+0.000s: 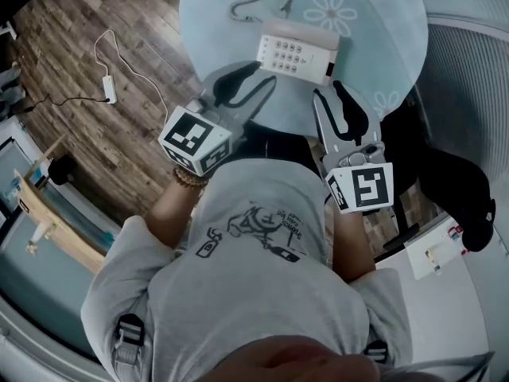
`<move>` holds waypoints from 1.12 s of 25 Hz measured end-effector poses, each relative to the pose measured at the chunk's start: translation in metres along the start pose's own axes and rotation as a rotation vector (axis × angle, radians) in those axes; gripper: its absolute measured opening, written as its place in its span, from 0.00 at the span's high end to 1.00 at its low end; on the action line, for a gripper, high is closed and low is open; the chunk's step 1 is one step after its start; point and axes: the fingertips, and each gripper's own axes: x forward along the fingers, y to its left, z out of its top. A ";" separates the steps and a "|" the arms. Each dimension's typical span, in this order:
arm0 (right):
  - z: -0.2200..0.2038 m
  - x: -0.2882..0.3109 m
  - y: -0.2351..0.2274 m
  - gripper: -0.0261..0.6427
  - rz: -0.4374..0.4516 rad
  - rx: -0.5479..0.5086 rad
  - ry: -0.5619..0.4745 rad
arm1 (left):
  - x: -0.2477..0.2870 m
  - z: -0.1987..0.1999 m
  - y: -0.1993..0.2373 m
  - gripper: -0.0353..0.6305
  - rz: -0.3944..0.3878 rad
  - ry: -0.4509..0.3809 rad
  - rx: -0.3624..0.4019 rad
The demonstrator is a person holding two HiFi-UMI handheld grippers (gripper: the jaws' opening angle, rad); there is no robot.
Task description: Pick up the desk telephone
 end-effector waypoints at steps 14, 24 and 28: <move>-0.137 0.068 -0.086 0.56 -0.066 0.128 0.169 | 0.082 -0.134 0.100 0.60 0.071 0.154 -0.157; -0.224 0.101 -0.115 0.48 -0.083 0.234 0.235 | 0.118 -0.198 0.147 0.52 0.125 0.224 -0.211; -0.241 0.118 -0.115 0.47 -0.064 0.263 0.238 | 0.117 -0.205 0.159 0.45 0.141 0.248 -0.222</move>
